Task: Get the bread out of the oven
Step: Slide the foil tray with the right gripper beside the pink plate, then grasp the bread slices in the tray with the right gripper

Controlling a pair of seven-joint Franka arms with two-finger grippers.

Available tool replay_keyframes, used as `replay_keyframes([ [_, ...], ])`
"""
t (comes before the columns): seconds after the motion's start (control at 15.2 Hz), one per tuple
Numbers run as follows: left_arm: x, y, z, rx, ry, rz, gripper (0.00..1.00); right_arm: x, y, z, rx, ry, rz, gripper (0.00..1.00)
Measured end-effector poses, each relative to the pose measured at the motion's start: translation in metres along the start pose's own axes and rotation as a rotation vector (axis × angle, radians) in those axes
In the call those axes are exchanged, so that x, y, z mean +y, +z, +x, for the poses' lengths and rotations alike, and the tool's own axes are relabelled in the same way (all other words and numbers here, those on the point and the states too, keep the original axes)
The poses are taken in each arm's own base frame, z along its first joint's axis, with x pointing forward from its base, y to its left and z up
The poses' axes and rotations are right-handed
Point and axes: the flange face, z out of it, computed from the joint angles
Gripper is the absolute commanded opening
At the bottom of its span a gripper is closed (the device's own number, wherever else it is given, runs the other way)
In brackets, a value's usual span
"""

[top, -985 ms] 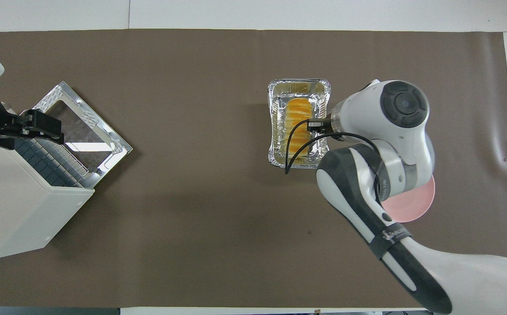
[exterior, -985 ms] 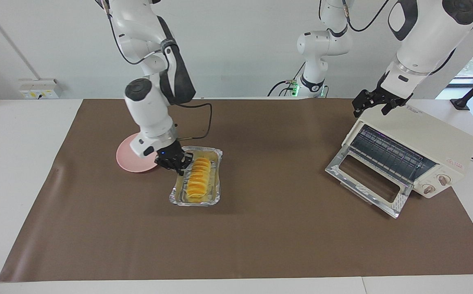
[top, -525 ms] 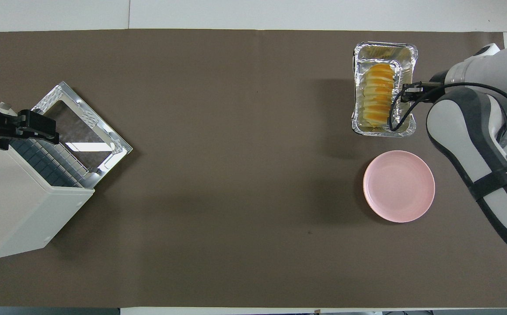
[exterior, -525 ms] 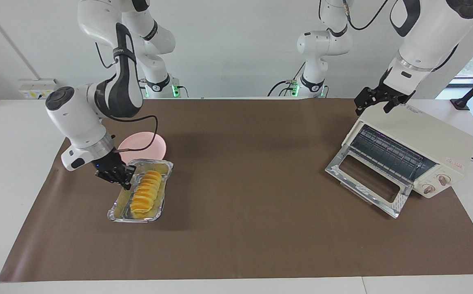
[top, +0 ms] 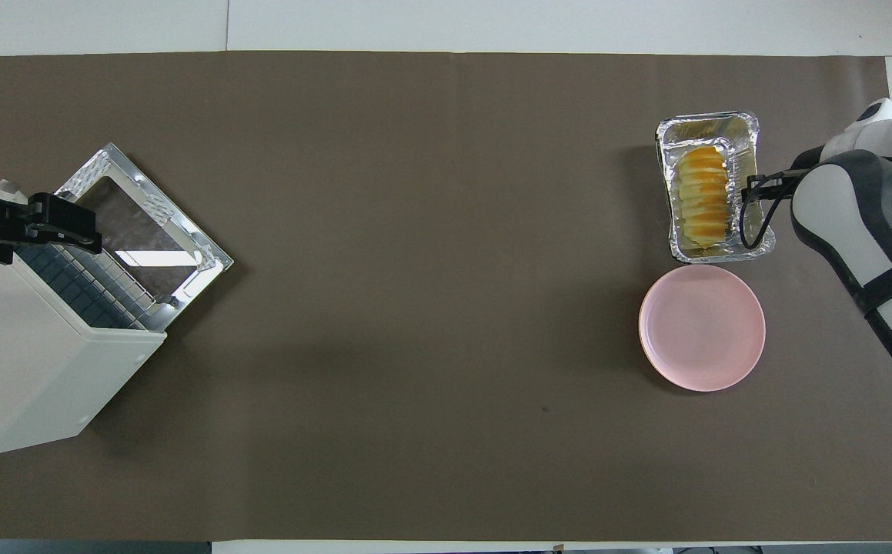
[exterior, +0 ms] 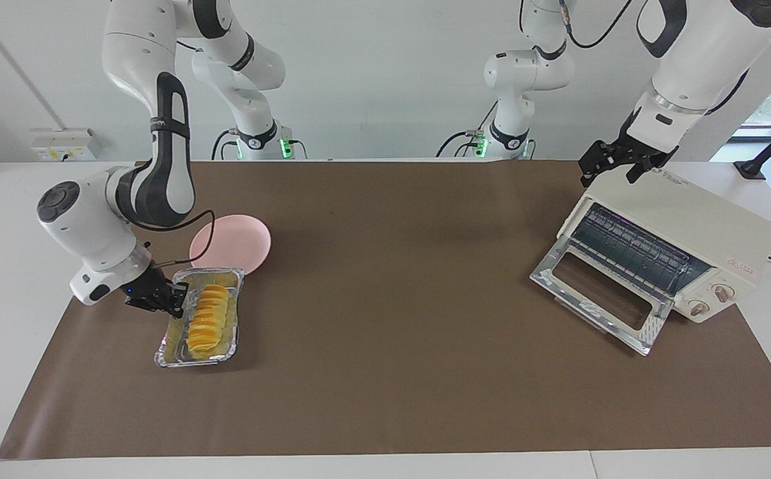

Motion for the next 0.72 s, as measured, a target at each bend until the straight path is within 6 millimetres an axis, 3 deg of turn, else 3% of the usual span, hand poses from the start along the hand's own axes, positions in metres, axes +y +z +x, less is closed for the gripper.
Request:
replay_keyframes([
  [0.46,0.000,0.000,0.000,0.000,0.000,0.000,1.00,-0.004,0.013,-0.004,-0.032,-0.004,0.008,0.00],
  [0.53,0.000,0.000,0.000,0.000,0.000,0.000,1.00,-0.004,0.014,-0.005,-0.034,-0.003,0.008,0.10],
  [0.59,0.000,0.000,0.000,0.000,0.000,0.000,1.00,-0.004,0.015,-0.006,-0.037,-0.003,0.009,0.59],
  [0.66,0.000,0.000,0.000,0.000,0.000,0.000,1.00,-0.004,0.016,-0.006,-0.040,-0.003,0.010,0.75],
  [0.72,0.000,0.000,0.000,0.000,0.000,0.000,1.00,-0.004,0.017,-0.007,-0.042,-0.002,0.010,0.98],
])
